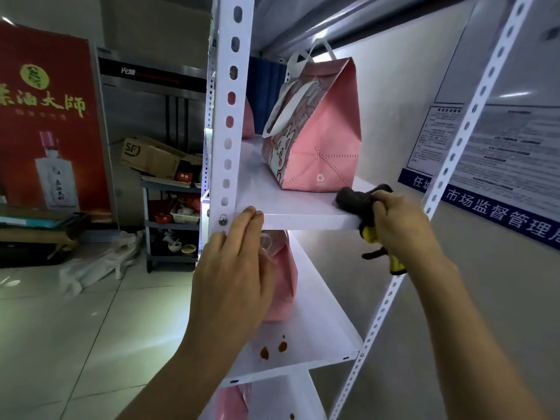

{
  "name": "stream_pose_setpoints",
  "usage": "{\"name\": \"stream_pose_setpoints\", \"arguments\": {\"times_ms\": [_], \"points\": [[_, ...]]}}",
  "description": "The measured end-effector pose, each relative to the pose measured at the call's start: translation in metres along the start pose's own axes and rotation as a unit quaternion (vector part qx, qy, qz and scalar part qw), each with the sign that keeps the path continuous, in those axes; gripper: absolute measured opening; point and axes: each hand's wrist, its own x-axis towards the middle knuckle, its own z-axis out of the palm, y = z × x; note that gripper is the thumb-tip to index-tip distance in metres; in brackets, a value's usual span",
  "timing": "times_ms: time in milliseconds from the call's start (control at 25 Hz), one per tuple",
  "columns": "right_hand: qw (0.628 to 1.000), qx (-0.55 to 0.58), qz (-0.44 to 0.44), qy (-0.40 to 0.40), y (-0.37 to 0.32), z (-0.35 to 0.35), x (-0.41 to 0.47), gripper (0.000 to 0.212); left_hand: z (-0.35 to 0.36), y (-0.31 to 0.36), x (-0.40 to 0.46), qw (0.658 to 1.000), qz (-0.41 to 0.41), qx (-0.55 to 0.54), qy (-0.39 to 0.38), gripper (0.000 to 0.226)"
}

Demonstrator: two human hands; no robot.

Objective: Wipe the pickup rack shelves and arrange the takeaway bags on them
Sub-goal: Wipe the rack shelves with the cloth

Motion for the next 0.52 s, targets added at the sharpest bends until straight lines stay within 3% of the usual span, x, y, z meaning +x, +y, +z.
{"name": "stream_pose_setpoints", "arguments": {"times_ms": [120, 320, 520], "points": [[1.0, 0.021, -0.024, 0.002, -0.008, 0.006, -0.006, 0.031, -0.001, 0.004, -0.001, 1.0, 0.01, 0.011, 0.007, 0.055], [0.974, -0.007, -0.225, 0.026, -0.064, 0.029, -0.036, 0.025, 0.0, 0.012, 0.002, 0.999, -0.004, -0.009, 0.033, 0.049], [0.967, 0.022, -0.252, 0.019, -0.075, 0.034, -0.041, 0.025, 0.003, 0.015, 0.004, 0.999, -0.013, 0.009, 0.036, 0.049]]}}
